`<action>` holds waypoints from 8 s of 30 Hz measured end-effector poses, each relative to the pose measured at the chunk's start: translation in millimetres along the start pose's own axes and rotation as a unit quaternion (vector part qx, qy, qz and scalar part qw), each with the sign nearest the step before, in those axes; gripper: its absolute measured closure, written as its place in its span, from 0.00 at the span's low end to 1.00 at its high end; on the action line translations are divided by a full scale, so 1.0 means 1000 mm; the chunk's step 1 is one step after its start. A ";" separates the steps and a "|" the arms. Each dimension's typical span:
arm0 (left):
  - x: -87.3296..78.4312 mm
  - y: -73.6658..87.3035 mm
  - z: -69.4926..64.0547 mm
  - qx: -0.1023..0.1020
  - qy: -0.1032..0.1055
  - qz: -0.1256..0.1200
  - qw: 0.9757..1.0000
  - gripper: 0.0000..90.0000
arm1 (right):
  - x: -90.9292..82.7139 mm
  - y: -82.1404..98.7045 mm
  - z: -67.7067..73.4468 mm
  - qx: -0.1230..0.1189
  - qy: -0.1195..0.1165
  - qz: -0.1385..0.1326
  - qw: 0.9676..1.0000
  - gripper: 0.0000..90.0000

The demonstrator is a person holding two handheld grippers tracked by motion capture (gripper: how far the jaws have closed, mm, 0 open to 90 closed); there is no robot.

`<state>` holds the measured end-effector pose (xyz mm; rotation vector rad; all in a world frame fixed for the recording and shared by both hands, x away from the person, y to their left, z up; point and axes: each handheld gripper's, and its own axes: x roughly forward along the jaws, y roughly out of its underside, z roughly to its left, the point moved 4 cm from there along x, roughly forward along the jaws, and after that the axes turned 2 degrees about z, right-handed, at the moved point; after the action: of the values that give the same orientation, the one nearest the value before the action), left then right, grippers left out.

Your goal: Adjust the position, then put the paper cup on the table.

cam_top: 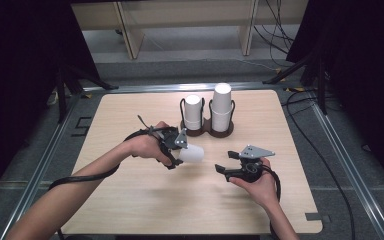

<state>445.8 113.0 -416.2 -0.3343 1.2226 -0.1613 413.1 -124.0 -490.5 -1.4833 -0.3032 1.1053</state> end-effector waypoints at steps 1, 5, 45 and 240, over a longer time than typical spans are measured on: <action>0.000 0.000 0.000 0.003 0.000 0.002 1.000 0.27 | 0.000 0.000 0.001 0.002 -0.004 0.004 1.000 0.25; 0.001 -0.001 -0.002 0.018 0.005 0.010 1.000 0.28 | 0.002 -0.001 0.001 -0.019 -0.006 0.006 1.000 0.25; -0.007 -0.003 -0.026 0.048 0.050 0.031 0.997 0.27 | 0.014 -0.027 0.004 -0.163 -0.139 0.062 0.975 0.27; 0.002 0.007 -0.023 -0.333 -0.078 -0.399 0.851 0.25 | 0.022 -0.026 0.026 -0.066 -0.022 -0.088 0.994 0.24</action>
<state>424.4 115.3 -427.8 -1.4416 0.8776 -0.4135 415.1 -84.2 -473.7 -1.5176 -0.5370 0.9929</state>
